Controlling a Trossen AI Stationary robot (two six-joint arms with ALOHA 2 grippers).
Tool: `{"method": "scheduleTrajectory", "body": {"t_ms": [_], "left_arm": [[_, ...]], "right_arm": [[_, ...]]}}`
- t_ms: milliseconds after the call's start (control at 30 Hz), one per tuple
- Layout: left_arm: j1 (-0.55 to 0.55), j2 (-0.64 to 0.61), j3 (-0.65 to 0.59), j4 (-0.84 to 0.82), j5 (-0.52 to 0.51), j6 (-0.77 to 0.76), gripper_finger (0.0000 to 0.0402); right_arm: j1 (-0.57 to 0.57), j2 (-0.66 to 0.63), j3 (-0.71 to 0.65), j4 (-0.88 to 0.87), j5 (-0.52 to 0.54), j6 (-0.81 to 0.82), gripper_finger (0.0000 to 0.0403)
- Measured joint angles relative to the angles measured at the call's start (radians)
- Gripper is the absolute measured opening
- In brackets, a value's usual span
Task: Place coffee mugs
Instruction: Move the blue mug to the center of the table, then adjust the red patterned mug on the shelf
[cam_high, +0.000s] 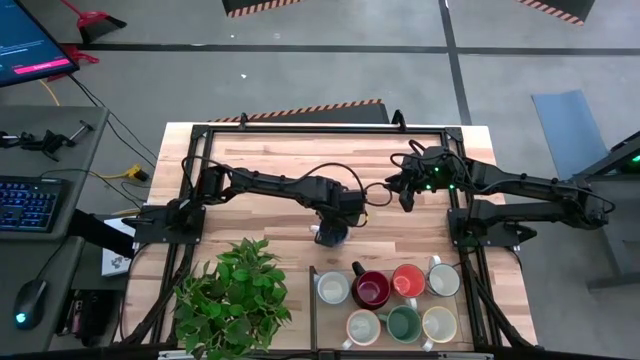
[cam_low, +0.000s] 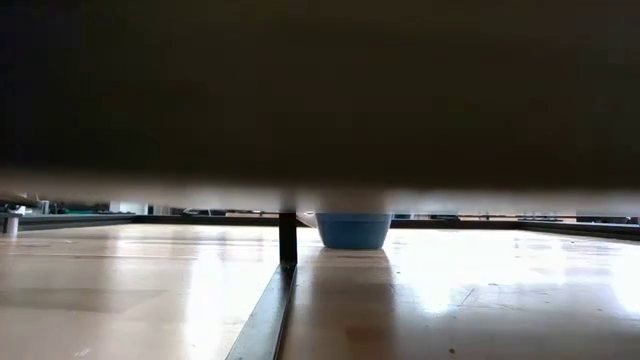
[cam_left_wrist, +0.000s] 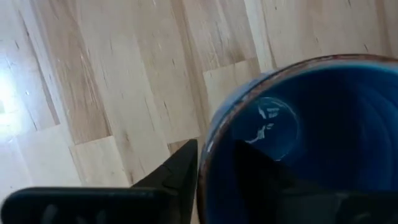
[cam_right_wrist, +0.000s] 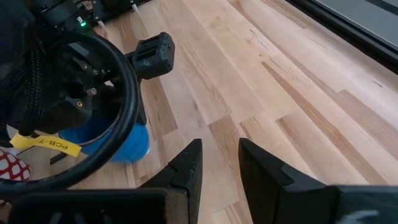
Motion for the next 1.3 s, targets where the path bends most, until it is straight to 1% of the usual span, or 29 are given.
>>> {"method": "scheduleTrajectory", "body": {"t_ms": [167, 400, 767, 900, 1000, 1133, 1200, 1300], "left_arm": [[0.000, -0.010, 0.000, -0.004, -0.028, 0.000, 0.0115], [0.000, -0.073, 0.001, -0.021, -0.031, 0.000, 0.0125], [0.011, -0.298, 0.000, -0.069, -0.092, -0.019, 0.0125], [0.041, -0.373, 0.000, -0.135, -0.103, -0.065, 0.0125], [0.072, -0.411, 0.000, -0.250, -0.103, -0.097, 0.0125], [0.115, -0.434, -0.002, -0.396, -0.067, -0.163, 0.0125], [0.126, -0.458, -0.046, -0.418, -0.047, -0.189, 0.0125], [0.125, -0.522, -0.184, -0.391, -0.032, -0.206, 0.0125]], "right_arm": [[0.000, 0.000, 0.000, 0.000, 0.000, 0.000, 0.0085], [0.000, 0.000, 0.000, 0.000, 0.000, -0.003, 0.0085], [0.000, 0.001, 0.000, 0.000, 0.003, -0.005, 0.0085], [0.000, 0.001, 0.000, 0.020, -0.007, 0.049, 0.0085], [0.000, 0.002, 0.000, 0.033, -0.064, 0.002, 0.0085], [0.001, 0.002, 0.020, 0.037, -0.081, -0.046, 0.0085], [0.012, 0.002, 0.037, 0.036, -0.077, -0.078, 0.0085], [0.041, 0.014, 0.073, 0.030, -0.046, -0.120, 0.0085]]}}
